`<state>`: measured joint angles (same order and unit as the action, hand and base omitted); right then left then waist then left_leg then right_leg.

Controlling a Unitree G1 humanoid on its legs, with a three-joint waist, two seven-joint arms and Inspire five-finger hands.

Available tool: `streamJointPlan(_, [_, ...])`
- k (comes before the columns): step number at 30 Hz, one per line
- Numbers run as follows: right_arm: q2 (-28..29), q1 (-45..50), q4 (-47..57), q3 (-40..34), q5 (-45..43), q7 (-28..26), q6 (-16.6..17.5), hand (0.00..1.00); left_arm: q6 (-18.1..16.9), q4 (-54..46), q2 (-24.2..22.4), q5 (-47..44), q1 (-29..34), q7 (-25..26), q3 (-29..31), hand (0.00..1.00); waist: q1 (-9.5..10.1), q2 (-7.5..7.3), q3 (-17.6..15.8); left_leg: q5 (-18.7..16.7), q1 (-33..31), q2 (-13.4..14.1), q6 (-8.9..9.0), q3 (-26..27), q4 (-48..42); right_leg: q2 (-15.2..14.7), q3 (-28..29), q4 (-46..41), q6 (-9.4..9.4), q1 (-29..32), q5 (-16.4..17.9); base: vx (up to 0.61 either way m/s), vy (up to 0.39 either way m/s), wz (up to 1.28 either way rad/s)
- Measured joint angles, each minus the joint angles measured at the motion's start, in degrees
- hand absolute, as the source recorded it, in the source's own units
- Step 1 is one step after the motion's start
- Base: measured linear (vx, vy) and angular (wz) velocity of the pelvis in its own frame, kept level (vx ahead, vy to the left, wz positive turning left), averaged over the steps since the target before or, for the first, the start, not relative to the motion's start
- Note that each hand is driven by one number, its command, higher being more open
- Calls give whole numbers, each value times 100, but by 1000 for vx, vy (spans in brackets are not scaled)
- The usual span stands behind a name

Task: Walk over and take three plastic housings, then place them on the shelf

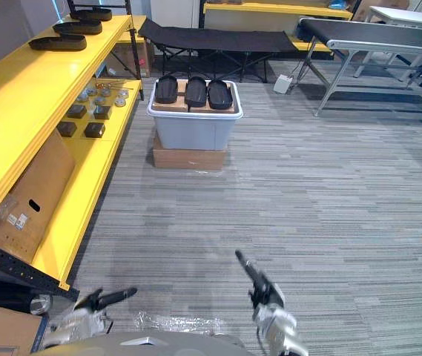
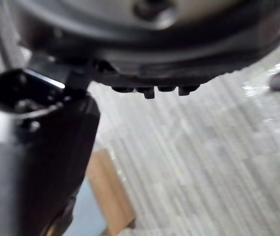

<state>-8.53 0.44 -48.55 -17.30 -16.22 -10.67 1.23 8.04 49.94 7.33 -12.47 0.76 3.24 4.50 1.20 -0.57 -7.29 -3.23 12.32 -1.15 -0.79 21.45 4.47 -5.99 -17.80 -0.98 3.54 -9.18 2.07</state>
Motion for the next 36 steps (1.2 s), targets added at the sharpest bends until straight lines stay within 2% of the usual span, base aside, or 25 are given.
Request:
streamJointPlan(1, [-208, -244, 0, 6, 5, -55, 99, 100, -45, -77, 36, -53, -122, -179, -134, 100, -4, 22, -30, 20, -7, -6, -9, -18, 22, 3, -3, 5, -1, 14, -2, -33, 2, 3])
streamJointPlan(5, [-524, -582, -16, 259, 12, -155, 169, 100, -72, -103, 85, -149, -212, -367, -346, 100, -100, 30, -66, 30, -20, -7, -21, -71, 24, 22, -14, 31, -3, 11, -1, 1, -7, 4])
streamJointPlan(10, [-518, -639, -250, 599, 11, -202, 150, 100, -80, -96, 175, -641, -263, -418, -447, 100, -154, -16, -108, 34, -20, -15, -33, -132, -7, 25, -28, 110, -18, -79, -30, 14, -5, 0])
streamJointPlan(14, [-501, -619, -375, 740, 0, -113, 134, 100, -298, -97, 198, -1231, -269, -418, -480, 100, -188, 54, -173, 30, 1, -19, -41, -193, -46, 8, -25, 110, -29, -113, -106, -24, 8, 1])
streamJointPlan(18, [-465, -571, -458, 739, -79, 134, 228, 100, -451, -97, 201, -1445, -245, -428, -476, 100, -268, 49, -193, -1, -2, -23, -89, -288, -139, -10, -60, 115, -20, -175, -154, -89, 17, 7])
streamJointPlan(26, [-416, -326, -470, 723, -97, 167, 268, 100, -479, -96, 192, -1446, -51, -473, -469, 100, -297, 55, -225, 109, -5, -44, -155, -281, -54, -23, -40, 116, -15, -78, -163, -121, 11, -2])
streamJointPlan(30, [-237, -223, -483, 600, -103, 557, 268, 100, -479, -95, 175, -1440, 71, -514, -466, 100, -291, 38, -233, 191, -3, -44, -160, -291, 33, -7, -41, 130, -13, -41, -186, -54, 9, 1])
streamJointPlan(36, [-116, -115, -532, 411, -97, 724, 268, 100, -481, -95, 149, -1414, 189, -587, -461, 100, -291, 36, -230, 202, -7, -67, -171, -288, 33, 13, -39, 228, 6, -92, -264, 0, 0, 0])
